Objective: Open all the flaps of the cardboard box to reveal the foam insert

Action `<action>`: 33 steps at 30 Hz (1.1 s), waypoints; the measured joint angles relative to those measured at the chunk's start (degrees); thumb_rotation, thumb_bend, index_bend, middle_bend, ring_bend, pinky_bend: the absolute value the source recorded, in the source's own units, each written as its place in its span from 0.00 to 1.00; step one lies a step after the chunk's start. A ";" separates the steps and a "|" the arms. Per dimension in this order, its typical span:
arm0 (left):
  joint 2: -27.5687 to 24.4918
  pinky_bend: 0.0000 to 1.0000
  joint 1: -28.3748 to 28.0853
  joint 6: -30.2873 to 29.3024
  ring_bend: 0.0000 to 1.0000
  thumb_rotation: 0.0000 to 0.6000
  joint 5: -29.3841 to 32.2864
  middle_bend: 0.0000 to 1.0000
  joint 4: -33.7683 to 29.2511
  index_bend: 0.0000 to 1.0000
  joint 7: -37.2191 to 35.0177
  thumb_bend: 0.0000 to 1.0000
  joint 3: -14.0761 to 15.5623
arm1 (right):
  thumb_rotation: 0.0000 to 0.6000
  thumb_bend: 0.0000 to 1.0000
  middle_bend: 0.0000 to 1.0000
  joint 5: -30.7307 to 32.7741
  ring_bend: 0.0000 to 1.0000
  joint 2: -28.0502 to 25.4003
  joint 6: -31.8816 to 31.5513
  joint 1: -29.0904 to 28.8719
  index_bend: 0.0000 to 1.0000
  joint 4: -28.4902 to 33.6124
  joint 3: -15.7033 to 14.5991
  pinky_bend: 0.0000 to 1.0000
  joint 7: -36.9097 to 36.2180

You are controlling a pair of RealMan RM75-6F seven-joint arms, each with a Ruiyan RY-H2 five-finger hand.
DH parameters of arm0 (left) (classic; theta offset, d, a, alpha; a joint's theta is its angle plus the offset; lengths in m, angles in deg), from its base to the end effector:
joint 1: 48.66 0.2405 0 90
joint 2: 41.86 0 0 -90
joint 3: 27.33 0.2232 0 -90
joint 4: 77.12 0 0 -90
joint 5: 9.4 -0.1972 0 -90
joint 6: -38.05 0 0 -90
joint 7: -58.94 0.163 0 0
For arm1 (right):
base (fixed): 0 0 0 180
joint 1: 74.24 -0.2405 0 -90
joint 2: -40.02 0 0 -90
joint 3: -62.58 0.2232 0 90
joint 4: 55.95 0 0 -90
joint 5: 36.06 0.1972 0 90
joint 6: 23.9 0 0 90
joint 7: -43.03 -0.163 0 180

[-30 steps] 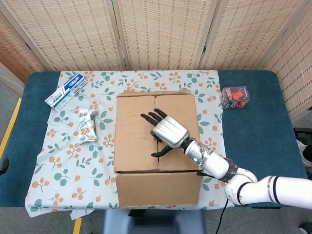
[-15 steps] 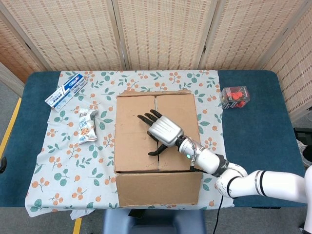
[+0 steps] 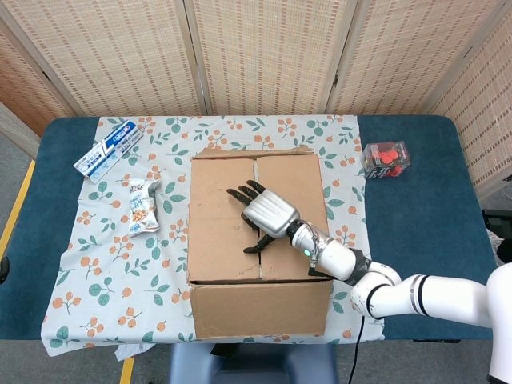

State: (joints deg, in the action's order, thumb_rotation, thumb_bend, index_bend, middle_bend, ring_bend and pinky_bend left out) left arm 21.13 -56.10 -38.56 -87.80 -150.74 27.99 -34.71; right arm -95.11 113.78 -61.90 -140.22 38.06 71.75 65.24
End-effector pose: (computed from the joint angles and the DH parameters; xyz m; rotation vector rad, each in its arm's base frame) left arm -0.3469 0.2287 0.2124 -1.1468 -1.0922 -1.0246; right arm -0.0084 -0.3561 0.0128 2.2995 -0.5939 0.8345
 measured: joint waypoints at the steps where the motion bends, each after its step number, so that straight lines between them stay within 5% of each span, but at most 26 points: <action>1: 0.00 0.00 0.01 0.03 0.00 1.00 0.02 0.00 0.08 0.01 -0.05 0.56 -0.01 | 0.46 0.22 0.00 -0.02 0.00 -0.05 0.09 -0.03 0.52 -0.11 -0.09 0.00 -0.12; 13: 0.13 0.00 0.12 -0.27 0.00 1.00 0.16 0.00 -0.33 0.00 1.53 0.56 -0.02 | 0.46 0.22 0.00 0.69 0.00 -3.76 -1.08 1.41 0.54 1.89 -2.07 0.00 0.16; 33: 1.04 0.00 -0.93 1.25 0.00 1.00 0.77 0.00 -0.65 0.00 5.99 0.56 -0.02 | 0.45 0.22 0.00 -5.57 0.00 -14.35 -10.17 8.62 0.54 11.05 -0.57 0.00 -5.29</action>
State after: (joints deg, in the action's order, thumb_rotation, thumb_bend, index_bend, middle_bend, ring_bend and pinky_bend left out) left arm 22.17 -57.03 -37.31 -87.03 -151.39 33.98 -34.73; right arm -100.68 99.43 -72.07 -131.61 49.10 71.18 59.94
